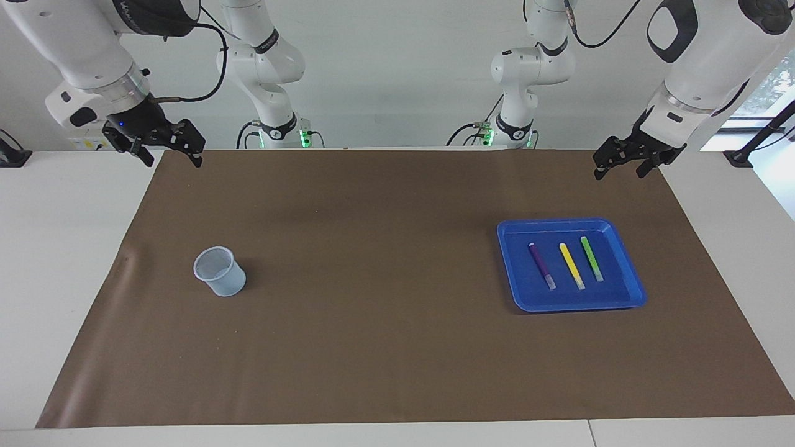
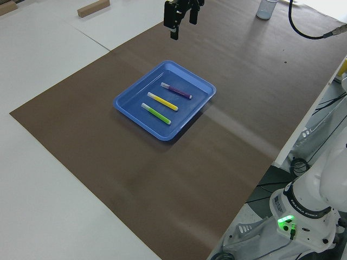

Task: Transfer and insert pens with both arms
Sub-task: 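Reach the left gripper down to the purple pen in the tray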

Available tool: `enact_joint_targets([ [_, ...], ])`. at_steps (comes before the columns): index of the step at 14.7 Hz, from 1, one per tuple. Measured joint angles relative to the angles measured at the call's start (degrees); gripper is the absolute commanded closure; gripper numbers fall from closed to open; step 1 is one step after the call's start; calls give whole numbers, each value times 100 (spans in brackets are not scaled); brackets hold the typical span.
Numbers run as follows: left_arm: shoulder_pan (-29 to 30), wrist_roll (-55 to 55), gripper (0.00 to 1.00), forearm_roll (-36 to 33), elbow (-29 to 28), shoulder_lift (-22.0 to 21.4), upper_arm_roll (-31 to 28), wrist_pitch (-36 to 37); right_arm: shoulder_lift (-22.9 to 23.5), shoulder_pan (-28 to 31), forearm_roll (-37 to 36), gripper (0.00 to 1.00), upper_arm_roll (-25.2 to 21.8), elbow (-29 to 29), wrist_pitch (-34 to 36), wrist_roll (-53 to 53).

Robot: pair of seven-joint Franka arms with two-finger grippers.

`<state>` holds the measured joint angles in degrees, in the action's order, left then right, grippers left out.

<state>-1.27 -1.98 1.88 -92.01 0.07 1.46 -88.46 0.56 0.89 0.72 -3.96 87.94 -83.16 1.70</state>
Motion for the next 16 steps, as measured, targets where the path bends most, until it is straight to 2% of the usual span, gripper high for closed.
enact_joint_targets([
  [4, -14, -11, 0, 0, -49, -3, 19, -34, 0, 0, 0, 0, 0, 0, 0, 0],
  [7, -61, -119, 0, 0, -325, -28, 25, -498, 0, 0, 0, 0, 0, 0, 0, 0],
  [12, -276, -192, 0, 0, -1436, 5, 38, -2003, 0, 0, 0, 0, 0, 0, 0, 0],
  [16, -557, -398, 7, 0, -2244, 420, 53, -3364, 0, 0, 0, 0, 0, 0, 0, 0],
])
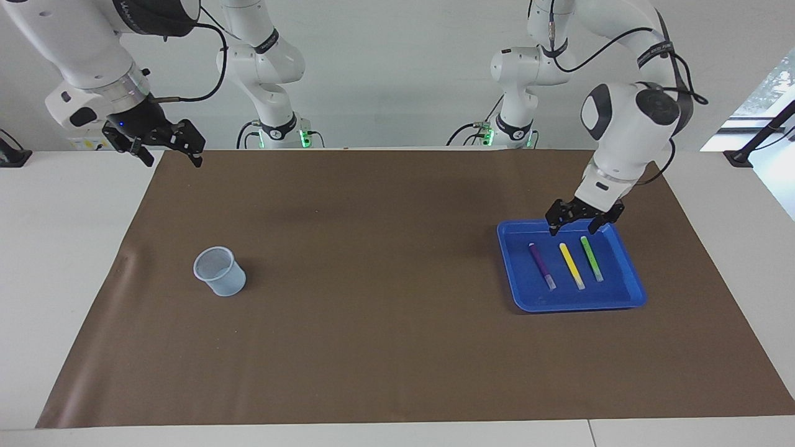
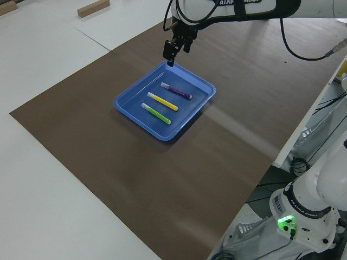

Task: Transfer and insert pens with both arms
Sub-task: 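Reach the left gripper down to the purple pen in the tray, then lift the purple pen with the left gripper while the right gripper approaches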

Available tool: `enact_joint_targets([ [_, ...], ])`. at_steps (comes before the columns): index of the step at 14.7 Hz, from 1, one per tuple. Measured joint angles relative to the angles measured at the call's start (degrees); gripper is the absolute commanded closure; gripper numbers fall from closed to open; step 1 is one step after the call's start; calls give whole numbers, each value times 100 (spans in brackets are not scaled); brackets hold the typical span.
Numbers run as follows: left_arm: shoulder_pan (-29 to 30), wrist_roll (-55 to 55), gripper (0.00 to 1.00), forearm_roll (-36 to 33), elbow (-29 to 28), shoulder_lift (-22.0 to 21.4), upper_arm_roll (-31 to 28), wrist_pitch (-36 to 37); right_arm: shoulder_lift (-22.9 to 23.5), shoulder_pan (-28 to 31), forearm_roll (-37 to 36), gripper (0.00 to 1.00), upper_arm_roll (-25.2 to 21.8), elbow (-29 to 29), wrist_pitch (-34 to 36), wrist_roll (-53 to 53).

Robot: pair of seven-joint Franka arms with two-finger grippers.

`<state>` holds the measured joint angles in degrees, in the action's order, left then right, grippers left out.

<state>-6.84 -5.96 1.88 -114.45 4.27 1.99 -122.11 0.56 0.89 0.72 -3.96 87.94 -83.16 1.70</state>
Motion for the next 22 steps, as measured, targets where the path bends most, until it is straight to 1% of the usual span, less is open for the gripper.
enact_joint_targets([
  [4, -22, -23, 14, 0, -311, 480, -21, -845, 0, 0, 0, 0, 0, 0, 0, 0],
  [5, -22, -23, 18, 0, -331, 577, -25, -992, 0, 0, 0, 0, 0, 0, 0, 0],
  [10, -22, -23, 23, -4, -357, 1054, -27, -1546, 0, 0, 0, 0, 1, 0, 0, 0],
  [11, -22, -23, 32, -4, -357, 1129, -29, -1593, 0, 0, 0, 0, 1, 0, 0, 0],
  [12, -22, -23, 50, -4, -357, 1165, -31, -1612, 0, 0, 0, 0, 2, 0, 0, 0],
  [13, -21, -23, 73, -4, -358, 1174, -33, -1614, 0, 0, 0, 0, 2, 0, 0, 0],
  [14, -21, -23, 93, -4, -359, 1174, -36, -1614, 0, 0, 2, 0, 2, 1, 0, 0],
  [15, -21, -23, 100, -4, -359, 1174, -39, -1614, 0, 0, 7, 0, 1, 3, 0, 0],
  [19, -21, -24, 100, -5, -360, 1172, -44, -1614, 0, 46, 212, 0, -4, 34, 0, 0],
  [20, -21, -41, 100, -5, -360, 1171, -44, -1614, 0, 98, 396, 0, -4, 45, 0, 0],
  [22, -21, -127, 100, -5, -353, 1160, -46, -1611, -2, 311, 1027, 0, -7, 91, 2, 0],
])
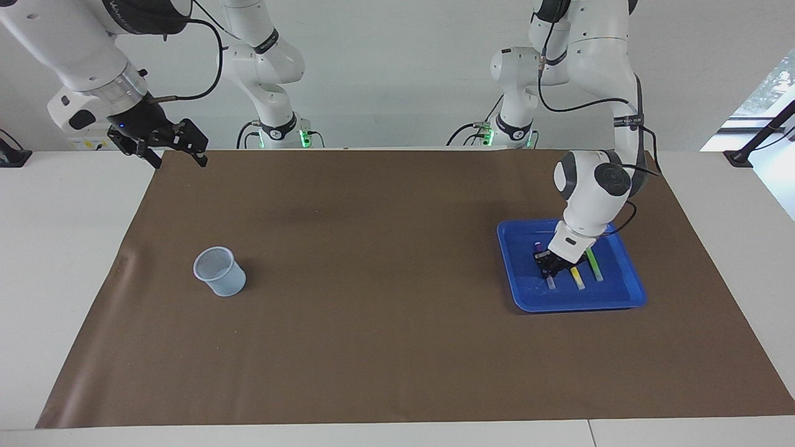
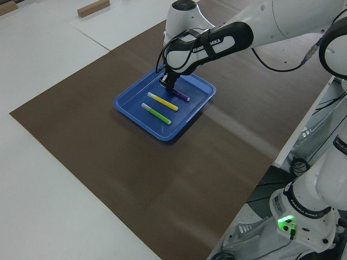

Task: Transfer and insert pens with both arms
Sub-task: 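Lift the purple pen with the left gripper while the right gripper approaches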

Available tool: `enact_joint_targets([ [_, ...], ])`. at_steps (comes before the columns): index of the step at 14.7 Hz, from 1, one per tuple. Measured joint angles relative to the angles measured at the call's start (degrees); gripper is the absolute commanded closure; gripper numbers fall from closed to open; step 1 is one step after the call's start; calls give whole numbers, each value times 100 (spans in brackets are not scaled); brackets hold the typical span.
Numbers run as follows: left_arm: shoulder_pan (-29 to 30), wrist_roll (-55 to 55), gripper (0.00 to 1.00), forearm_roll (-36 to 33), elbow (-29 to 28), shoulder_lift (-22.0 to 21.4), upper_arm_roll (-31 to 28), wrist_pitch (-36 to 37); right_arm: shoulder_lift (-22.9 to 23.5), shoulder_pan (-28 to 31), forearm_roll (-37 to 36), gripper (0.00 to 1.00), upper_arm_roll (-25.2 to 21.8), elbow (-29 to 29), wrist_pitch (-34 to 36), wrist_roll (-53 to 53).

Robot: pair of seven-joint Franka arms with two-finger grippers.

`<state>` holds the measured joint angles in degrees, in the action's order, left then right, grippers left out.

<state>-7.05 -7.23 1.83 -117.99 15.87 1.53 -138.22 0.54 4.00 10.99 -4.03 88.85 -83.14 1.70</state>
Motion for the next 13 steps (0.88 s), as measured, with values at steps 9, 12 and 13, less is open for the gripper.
enact_joint_targets([
  [9, -155, -1836, 100, 4, 1136, -428, 33, 1816, -99, -5, 926, 0, 90, 255, 3, 0],
  [12, -547, -3189, 100, 217, 1697, -520, 55, 2408, -139, -176, 926, 0, 117, 352, 2, 0],
  [13, -695, -3685, 100, 432, 1870, -520, 57, 2485, -149, -202, 926, 0, 120, 372, 0, -2],
])
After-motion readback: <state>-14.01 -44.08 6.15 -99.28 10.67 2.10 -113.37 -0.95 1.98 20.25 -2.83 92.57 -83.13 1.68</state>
